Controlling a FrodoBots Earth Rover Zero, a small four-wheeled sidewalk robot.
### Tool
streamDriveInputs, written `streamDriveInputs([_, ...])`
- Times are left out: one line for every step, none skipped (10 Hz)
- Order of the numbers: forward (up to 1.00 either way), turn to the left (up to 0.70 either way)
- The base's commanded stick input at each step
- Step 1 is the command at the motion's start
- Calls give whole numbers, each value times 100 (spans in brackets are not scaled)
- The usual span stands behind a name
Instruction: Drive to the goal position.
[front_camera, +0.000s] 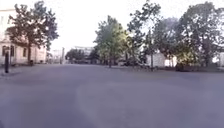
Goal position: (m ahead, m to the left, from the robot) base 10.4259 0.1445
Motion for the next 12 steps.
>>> streamDriveInputs([70,0])
streamDriveInputs([70,0])
streamDriveInputs([70,0])
streamDriveInputs([70,0])
streamDriveInputs([70,0])
streamDriveInputs([70,0])
streamDriveInputs([70,0])
streamDriveInputs([70,0])
streamDriveInputs([70,0])
streamDriveInputs([70,5])
streamDriveInputs([70,12])
streamDriveInputs([70,19])
